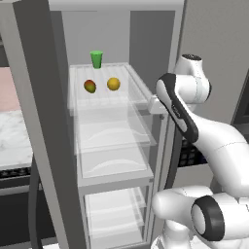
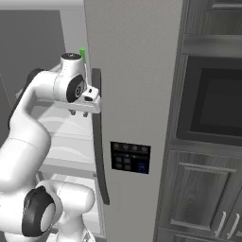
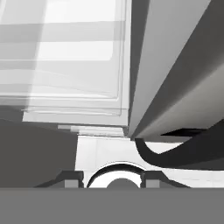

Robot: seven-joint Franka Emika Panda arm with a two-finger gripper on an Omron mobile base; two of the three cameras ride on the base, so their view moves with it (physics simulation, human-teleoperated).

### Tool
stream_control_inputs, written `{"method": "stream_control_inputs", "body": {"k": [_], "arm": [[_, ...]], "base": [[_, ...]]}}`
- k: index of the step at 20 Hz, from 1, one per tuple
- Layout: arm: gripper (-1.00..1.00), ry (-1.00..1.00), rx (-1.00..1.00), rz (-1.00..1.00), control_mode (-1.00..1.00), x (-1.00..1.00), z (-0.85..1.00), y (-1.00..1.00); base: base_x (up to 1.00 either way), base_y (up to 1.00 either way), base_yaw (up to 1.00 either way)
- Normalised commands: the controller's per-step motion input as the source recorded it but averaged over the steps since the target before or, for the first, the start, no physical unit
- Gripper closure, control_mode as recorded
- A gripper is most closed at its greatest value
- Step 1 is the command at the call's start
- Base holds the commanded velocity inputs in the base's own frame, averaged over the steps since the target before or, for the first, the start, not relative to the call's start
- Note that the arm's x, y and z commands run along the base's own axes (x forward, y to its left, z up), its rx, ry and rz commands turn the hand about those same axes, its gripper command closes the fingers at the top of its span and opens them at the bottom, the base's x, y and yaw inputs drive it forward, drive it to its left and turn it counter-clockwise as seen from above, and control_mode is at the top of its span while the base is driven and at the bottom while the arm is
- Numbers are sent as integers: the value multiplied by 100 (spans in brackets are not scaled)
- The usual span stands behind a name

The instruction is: Pick the pear and mango from the fridge and place them on the plate next to the blender to make a fruit smoothie.

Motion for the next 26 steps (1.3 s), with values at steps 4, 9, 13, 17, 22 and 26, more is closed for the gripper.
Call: {"method": "stream_control_inputs", "body": {"k": [4, 9, 13, 17, 22, 26], "arm": [[-100, 0, 0, 1, -100, -24, 0, 0], [-100, -17, 0, 7, -100, -65, 2, 31], [-100, -34, 0, 4, -100, -85, 28, 39], [-100, -37, 0, 0, -100, -47, 43, 48], [-100, -28, 0, 0, -100, 0, 56, 60], [-100, -11, 0, -2, -100, 44, 49, 76]], "base": [[0, 0, 0], [0, 0, 0], [0, 0, 0], [0, 0, 0], [0, 0, 0], [0, 0, 0]]}}
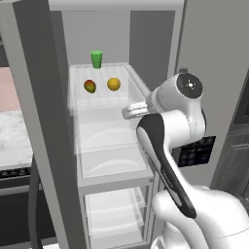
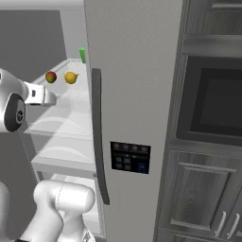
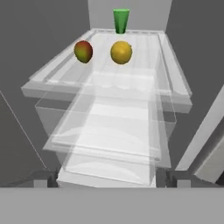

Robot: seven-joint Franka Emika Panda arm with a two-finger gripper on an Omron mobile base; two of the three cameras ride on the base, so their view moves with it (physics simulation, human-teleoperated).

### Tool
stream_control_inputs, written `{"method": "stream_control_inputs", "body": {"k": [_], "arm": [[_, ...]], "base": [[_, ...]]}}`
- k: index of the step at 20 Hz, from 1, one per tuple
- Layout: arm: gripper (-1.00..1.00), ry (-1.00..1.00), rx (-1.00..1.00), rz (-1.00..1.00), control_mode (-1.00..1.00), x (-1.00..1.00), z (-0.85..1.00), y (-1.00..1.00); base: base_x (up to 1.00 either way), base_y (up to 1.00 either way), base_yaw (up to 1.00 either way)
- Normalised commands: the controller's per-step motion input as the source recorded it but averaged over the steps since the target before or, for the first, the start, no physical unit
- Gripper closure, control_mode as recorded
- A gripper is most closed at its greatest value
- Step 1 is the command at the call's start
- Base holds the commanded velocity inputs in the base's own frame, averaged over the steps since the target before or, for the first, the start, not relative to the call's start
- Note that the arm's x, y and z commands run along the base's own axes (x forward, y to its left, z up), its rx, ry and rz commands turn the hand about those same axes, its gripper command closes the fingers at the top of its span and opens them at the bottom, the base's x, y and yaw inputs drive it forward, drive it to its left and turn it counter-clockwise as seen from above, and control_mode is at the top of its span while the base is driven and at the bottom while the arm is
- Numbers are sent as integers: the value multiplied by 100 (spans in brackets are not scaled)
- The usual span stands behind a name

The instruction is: Pick the pear and mango from the fridge and place them on the plate next to the blender to make a fruit smoothie.

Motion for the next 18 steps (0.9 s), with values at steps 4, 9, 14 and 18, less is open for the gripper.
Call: {"method": "stream_control_inputs", "body": {"k": [4, 9, 14, 18], "arm": [[-100, 2, 0, -5, -100, 94, 8, 37], [-100, 12, 0, -10, -100, 100, 8, 25], [-100, 23, 0, -3, -100, 98, 2, 0], [-100, 7, 0, 0, -100, 30, 0, -2]], "base": [[0, 0, 0], [0, 0, 0], [0, 0, 0], [0, 0, 0]]}}
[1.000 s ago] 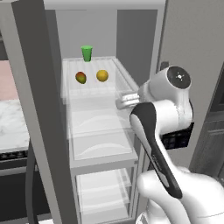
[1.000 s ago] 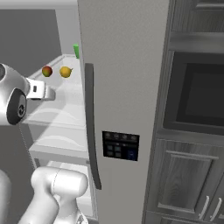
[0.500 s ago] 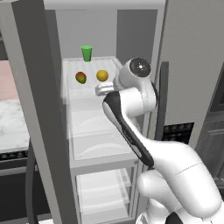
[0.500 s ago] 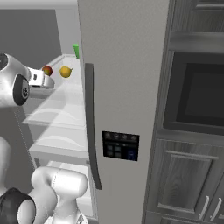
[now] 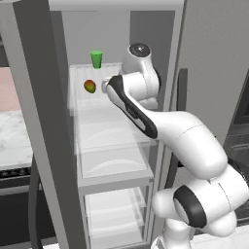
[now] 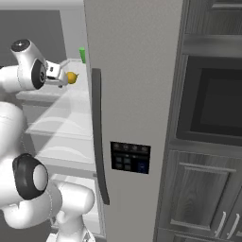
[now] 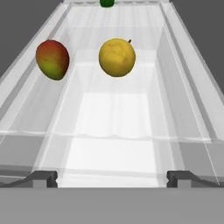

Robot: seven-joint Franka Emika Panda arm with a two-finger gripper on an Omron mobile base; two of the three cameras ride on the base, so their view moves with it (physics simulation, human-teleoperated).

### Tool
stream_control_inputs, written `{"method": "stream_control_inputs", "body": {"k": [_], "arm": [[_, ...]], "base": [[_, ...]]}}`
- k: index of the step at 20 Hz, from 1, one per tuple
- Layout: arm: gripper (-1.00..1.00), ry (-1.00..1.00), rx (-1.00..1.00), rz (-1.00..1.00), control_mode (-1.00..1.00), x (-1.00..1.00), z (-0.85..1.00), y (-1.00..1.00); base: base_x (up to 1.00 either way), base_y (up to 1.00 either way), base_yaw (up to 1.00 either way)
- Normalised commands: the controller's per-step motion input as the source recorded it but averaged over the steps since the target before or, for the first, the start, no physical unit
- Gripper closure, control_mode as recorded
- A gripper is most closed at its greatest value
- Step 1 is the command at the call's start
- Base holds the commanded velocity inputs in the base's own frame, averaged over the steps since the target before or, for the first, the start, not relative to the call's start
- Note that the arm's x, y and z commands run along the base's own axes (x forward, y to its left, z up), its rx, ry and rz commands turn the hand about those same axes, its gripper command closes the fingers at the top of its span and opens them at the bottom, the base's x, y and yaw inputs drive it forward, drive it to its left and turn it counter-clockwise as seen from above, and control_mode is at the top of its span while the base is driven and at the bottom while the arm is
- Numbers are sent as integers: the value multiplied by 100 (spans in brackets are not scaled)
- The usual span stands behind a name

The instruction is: Pick the pear and mango from the fridge and place them on the plate next to the blender to make a fruit smoothie.

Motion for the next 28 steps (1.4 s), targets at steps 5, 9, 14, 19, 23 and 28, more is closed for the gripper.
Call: {"method": "stream_control_inputs", "body": {"k": [5, 9, 14, 19, 23, 28], "arm": [[-100, -1, 0, 0, -100, 18, -10, 0], [-100, 0, 0, 0, -100, 56, -26, 0], [-100, 0, 0, 0, -100, 53, -9, 0], [-100, 0, 0, 0, -100, 45, -4, 0], [-100, 0, 0, 0, -100, 34, -10, 0], [-100, 0, 0, 0, -100, 32, -14, 0]], "base": [[0, 0, 0], [0, 0, 0], [0, 0, 0], [0, 0, 0], [0, 0, 0], [0, 0, 0]]}}
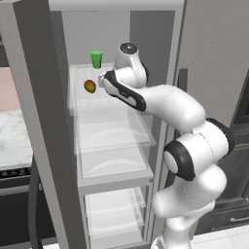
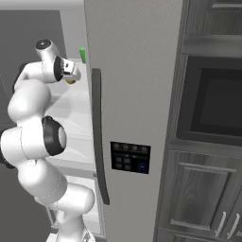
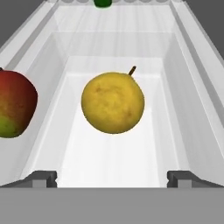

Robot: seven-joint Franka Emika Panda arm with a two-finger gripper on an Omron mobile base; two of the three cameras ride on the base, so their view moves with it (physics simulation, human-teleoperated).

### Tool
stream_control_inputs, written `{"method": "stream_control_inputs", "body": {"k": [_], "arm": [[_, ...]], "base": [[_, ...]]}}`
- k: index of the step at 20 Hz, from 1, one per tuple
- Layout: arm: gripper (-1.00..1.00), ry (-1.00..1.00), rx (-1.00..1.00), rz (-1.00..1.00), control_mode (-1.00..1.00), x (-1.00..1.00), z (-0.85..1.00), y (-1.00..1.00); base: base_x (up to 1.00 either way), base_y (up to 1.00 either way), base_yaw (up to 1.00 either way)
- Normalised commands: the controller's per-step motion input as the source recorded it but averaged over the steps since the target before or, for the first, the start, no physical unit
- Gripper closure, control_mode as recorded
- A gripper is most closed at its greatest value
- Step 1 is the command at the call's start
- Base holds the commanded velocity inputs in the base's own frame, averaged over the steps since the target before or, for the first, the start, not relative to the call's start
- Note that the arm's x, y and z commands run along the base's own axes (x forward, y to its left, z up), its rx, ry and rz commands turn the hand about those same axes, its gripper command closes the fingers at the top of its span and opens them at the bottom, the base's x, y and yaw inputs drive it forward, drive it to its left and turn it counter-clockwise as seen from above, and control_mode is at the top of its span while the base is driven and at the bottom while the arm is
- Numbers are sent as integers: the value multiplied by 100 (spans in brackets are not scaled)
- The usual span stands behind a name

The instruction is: Pick the pear and mango from the fridge and place them on the plate next to the blender to make a fruit smoothie.

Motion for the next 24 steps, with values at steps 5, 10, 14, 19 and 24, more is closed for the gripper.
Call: {"method": "stream_control_inputs", "body": {"k": [5, 10, 14, 19, 24], "arm": [[-100, 0, 0, 0, -100, 34, -13, 0], [-100, 0, 0, 0, -100, 33, -13, 0], [-100, 0, 0, 0, -100, 30, -11, 0], [-100, 0, 0, 0, -100, 25, -11, 0], [100, 0, 0, 0, -100, 29, -7, 0]], "base": [[0, 0, 0], [0, 0, 0], [0, 0, 0], [0, 0, 0], [0, 0, 0]]}}
